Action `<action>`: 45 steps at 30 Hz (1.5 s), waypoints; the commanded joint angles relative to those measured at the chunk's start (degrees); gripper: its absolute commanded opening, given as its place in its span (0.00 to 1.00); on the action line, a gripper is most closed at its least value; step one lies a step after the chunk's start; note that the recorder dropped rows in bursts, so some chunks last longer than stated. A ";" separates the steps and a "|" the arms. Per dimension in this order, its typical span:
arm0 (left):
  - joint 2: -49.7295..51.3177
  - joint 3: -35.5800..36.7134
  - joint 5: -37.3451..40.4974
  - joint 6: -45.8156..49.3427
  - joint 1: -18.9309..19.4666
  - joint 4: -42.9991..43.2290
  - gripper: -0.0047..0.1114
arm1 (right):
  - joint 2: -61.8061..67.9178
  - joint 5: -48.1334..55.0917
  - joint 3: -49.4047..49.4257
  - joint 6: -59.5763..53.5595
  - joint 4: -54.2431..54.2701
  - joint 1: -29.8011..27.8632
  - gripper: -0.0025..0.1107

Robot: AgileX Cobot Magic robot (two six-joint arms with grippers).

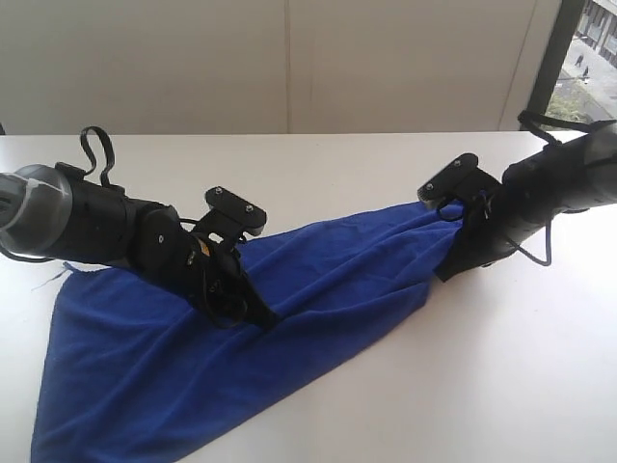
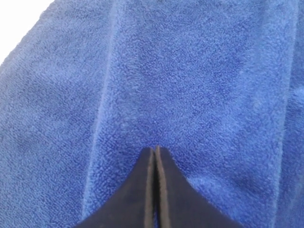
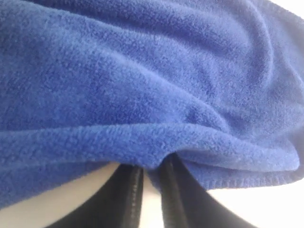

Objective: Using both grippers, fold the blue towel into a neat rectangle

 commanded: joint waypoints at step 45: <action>2.94 1.57 7.32 5.19 0.60 3.47 0.04 | -17.46 46.73 0.36 -8.11 -3.47 -0.59 0.02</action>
